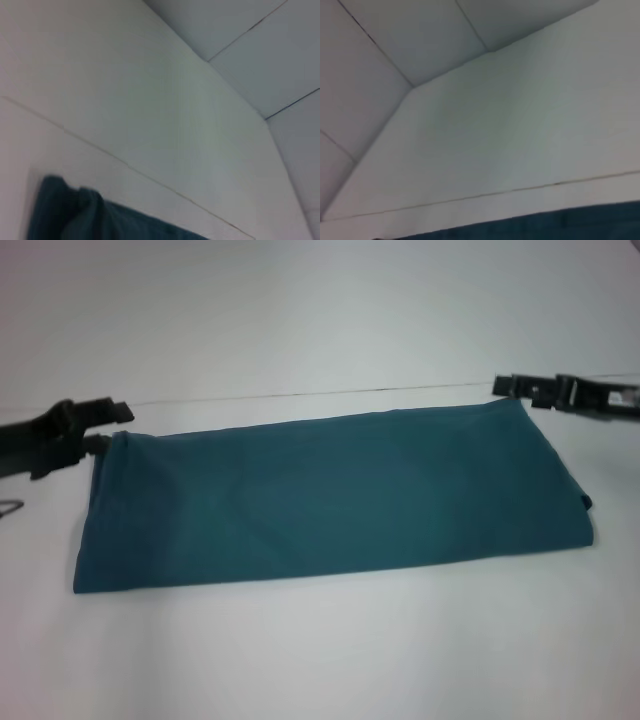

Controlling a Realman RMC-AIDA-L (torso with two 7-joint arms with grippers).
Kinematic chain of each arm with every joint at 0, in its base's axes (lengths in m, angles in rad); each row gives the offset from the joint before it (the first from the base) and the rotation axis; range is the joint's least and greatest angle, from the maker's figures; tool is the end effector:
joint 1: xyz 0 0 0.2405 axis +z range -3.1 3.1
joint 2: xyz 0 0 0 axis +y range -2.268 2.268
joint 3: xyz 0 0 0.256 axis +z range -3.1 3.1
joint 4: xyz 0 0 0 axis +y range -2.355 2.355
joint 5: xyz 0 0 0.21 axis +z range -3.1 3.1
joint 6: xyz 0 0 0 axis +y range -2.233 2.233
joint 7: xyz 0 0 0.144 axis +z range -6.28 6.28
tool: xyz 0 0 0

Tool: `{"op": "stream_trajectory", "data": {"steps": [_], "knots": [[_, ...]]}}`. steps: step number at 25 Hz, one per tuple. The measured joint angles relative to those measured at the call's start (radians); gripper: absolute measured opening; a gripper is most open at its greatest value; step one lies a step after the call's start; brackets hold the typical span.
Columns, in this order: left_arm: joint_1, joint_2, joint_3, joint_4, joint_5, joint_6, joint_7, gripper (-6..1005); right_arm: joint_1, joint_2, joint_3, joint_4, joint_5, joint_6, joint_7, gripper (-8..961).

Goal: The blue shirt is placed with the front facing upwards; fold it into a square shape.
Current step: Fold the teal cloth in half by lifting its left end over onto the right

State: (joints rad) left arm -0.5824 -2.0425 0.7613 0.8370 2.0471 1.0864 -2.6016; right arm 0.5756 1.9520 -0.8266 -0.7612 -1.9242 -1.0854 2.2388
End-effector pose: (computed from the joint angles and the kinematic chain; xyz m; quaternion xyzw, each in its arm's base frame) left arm -0.2686 0.4127 0.0580 -0.6642 -0.6449 -0.2894 0.2433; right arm 0.2777 0.4164 0.0778 -0.7626 0.5219 0.2535 0.2861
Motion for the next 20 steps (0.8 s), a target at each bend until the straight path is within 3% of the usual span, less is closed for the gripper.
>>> {"op": "stream_trajectory", "data": {"steps": [7,10,13,20], "knots": [[0.088,-0.036,-0.037,-0.035,-0.093,0.085,0.083,643,-0.086,0.021,0.018,0.019,0.12,-0.122,-0.117,899],[0.091,-0.034,-0.036,-0.061,-0.083,0.079,0.128,643,-0.094,0.024,0.024,0.019,0.121,-0.15,-0.126,899],[0.084,-0.028,-0.034,-0.086,-0.059,0.02,0.153,643,-0.096,0.025,0.024,0.02,0.121,-0.156,-0.135,900],[0.048,-0.047,-0.031,-0.167,-0.051,-0.147,0.146,643,-0.093,0.027,0.038,0.05,0.121,-0.146,-0.15,900]]}}
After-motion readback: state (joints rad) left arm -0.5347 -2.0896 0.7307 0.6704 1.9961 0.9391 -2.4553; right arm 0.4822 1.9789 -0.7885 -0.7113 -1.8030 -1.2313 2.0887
